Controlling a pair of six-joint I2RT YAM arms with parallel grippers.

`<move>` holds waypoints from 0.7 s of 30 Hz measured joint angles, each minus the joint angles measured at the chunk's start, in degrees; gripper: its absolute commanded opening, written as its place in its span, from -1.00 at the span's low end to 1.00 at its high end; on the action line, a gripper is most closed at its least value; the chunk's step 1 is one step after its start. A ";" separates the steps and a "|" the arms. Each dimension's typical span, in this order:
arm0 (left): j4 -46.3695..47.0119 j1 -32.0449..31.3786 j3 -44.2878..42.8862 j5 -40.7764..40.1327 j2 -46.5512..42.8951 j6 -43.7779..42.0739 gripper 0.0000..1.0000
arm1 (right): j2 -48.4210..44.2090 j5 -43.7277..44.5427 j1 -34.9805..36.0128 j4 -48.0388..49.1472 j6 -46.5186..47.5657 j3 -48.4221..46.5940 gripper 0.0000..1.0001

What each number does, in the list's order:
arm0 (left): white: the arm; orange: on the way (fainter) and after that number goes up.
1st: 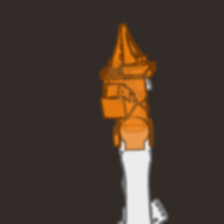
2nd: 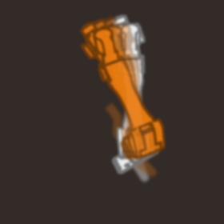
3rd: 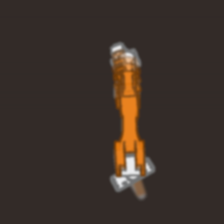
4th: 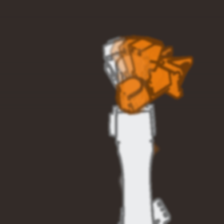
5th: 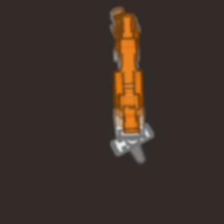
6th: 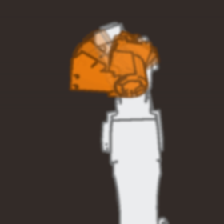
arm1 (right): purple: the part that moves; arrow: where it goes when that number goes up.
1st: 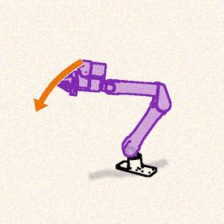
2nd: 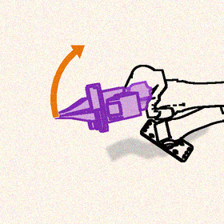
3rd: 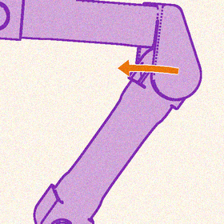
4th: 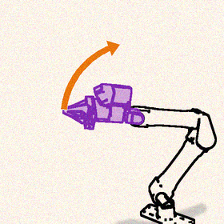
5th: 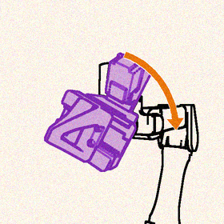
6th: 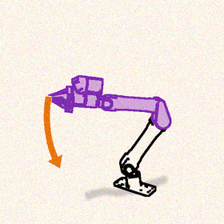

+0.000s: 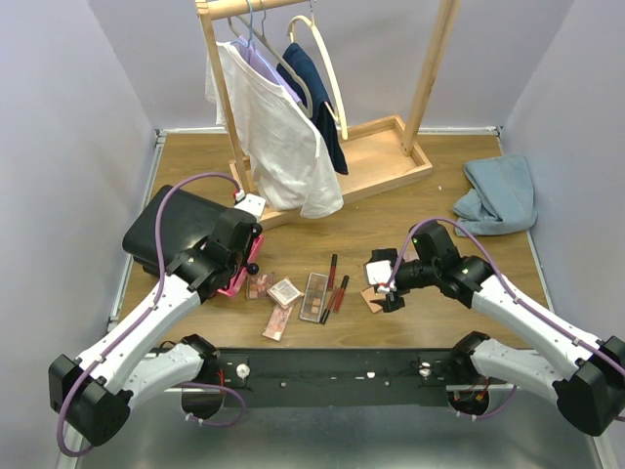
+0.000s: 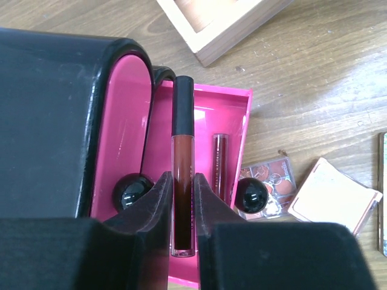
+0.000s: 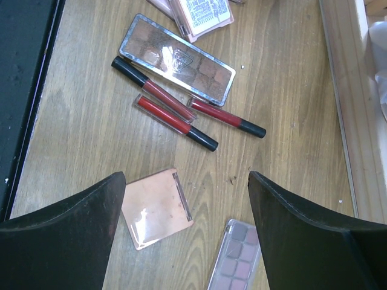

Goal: Organize the makeup
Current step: Place the makeup in the drawer.

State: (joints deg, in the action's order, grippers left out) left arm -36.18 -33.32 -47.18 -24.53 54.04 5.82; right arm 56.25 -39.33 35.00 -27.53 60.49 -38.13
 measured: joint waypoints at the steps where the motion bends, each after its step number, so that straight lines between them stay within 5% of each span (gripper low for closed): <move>1: 0.00 0.00 0.00 0.22 0.00 -0.07 -0.49 | 0.00 0.00 -0.07 0.00 0.00 0.00 0.79; 21: -0.09 0.00 0.00 1.84 -0.52 1.38 0.35 | 0.00 -0.02 -0.61 0.00 -0.02 0.00 0.80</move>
State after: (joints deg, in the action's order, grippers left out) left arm -36.27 -33.32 -47.18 -22.70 53.52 7.20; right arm 56.25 -39.35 34.39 -27.53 60.47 -38.13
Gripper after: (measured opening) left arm 0.593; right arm 0.895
